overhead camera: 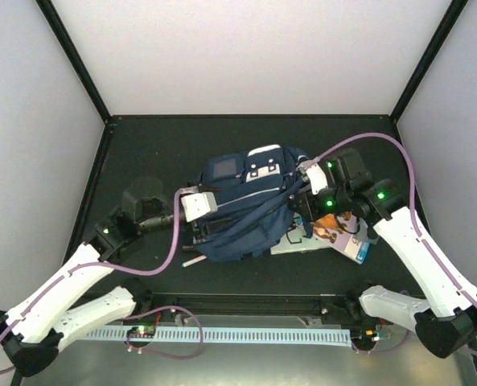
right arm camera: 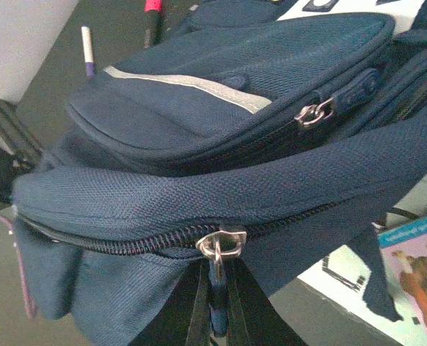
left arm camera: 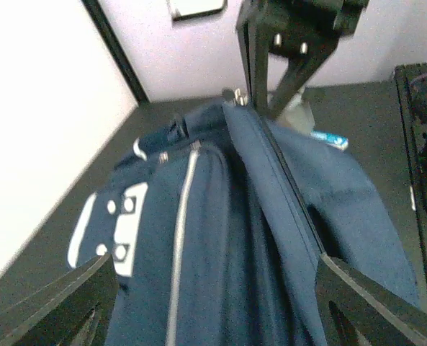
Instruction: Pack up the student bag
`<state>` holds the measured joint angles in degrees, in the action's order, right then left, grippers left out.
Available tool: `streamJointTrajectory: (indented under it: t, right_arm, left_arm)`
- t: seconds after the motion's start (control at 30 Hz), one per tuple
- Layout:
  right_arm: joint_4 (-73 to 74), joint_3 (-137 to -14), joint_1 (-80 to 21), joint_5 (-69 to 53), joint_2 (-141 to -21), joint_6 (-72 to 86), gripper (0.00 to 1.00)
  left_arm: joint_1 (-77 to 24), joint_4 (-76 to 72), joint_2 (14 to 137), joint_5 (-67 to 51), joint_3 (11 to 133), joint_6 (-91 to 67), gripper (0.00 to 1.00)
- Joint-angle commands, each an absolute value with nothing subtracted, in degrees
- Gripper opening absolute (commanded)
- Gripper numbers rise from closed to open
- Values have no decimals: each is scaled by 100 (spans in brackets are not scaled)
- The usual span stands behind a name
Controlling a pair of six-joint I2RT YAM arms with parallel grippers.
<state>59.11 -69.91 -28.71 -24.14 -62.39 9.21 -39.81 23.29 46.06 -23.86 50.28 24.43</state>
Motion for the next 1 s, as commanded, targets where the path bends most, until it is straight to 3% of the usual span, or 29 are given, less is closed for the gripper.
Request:
streamJointTrajectory:
  t: [0.0, 0.27, 0.57, 0.83, 0.9, 0.97]
  right_arm:
    - [5473, -7055, -2883, -3135, -6197, 730, 2]
    - [5403, -6948, -2892, -3164, -6233, 727, 2]
    - [5297, -6841, -2892, -3155, -6218, 759, 2]
    - [5274, -6842, -2892, -3227, -6199, 773, 2]
    - [5297, -6855, -2898, -3243, -6203, 757, 2]
    - [5317, -6864, -2895, -3209, -6189, 746, 2]
  left_arm:
    - [-4173, 2507, 4597, -2510, 5713, 2452, 72]
    - [-5311, 2525, 5365, -1421, 5960, 2294, 75]
    - [-5835, 2454, 6246, -18, 6264, 1496, 63]
    - [-5994, 2585, 6935, 114, 6636, 1088, 68]
    - [-5994, 2678, 7096, 255, 6765, 973, 58]
    - [-5994, 2839, 7239, 432, 6881, 977, 36]
